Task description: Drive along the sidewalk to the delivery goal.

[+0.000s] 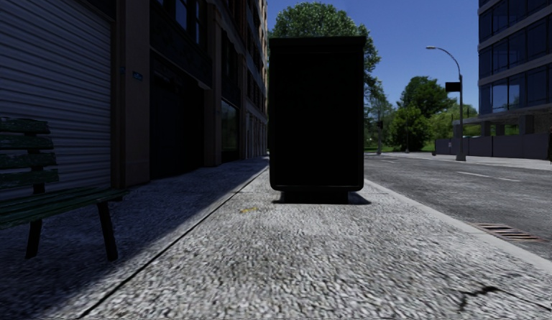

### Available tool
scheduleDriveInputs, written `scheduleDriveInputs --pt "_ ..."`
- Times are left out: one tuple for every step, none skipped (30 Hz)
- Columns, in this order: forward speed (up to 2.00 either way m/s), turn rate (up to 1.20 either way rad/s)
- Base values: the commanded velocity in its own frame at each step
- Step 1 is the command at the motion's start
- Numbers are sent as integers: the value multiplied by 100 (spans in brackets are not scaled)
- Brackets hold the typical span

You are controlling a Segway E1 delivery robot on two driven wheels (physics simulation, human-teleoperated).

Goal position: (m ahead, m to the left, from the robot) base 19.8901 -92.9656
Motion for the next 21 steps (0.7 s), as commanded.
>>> scheduleDriveInputs --pt "188 22" --pt "188 22" --pt "188 22" --pt "188 22" --pt "188 22" --pt "188 24" --pt "188 24" --pt "188 30" --pt "188 38" --pt "188 40" --pt "188 40" --pt "188 41" --pt "188 41" --pt "188 41" --pt "188 41" --pt "188 41" --pt "188 41" --pt "188 41" --pt "188 41" --pt "188 41" --pt "188 41"
